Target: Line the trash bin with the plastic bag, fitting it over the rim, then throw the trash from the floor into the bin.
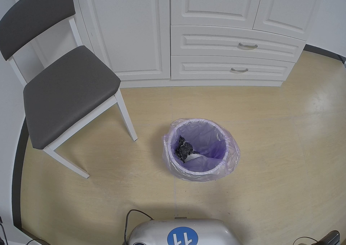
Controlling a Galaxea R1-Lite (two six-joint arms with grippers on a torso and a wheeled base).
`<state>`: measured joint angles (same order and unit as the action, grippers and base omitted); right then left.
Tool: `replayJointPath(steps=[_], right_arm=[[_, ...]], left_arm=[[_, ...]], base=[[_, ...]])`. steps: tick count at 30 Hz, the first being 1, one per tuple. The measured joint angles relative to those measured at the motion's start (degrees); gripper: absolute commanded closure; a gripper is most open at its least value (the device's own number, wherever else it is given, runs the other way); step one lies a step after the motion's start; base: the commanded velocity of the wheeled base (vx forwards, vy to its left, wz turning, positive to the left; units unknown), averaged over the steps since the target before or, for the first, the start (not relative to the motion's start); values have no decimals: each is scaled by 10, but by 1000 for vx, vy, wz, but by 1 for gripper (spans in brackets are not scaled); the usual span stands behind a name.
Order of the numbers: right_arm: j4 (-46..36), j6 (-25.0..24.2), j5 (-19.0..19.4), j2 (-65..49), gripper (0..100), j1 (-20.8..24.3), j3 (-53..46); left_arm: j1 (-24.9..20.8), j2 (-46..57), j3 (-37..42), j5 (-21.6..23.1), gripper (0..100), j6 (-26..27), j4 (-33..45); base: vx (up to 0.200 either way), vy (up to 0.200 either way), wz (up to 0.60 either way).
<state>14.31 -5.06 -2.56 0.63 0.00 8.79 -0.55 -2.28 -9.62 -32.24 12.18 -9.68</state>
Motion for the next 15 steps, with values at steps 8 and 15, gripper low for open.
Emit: replayJointPath(steps=[8, 15], right_arm=[[16, 1, -17, 0, 0, 0, -5], [22, 25, -14, 0, 0, 0, -26]], left_arm=[[4, 12, 17, 123, 0, -64, -1], [5, 15, 47, 211, 0, -109, -2]], base=[[0, 0, 0], [0, 0, 0]])
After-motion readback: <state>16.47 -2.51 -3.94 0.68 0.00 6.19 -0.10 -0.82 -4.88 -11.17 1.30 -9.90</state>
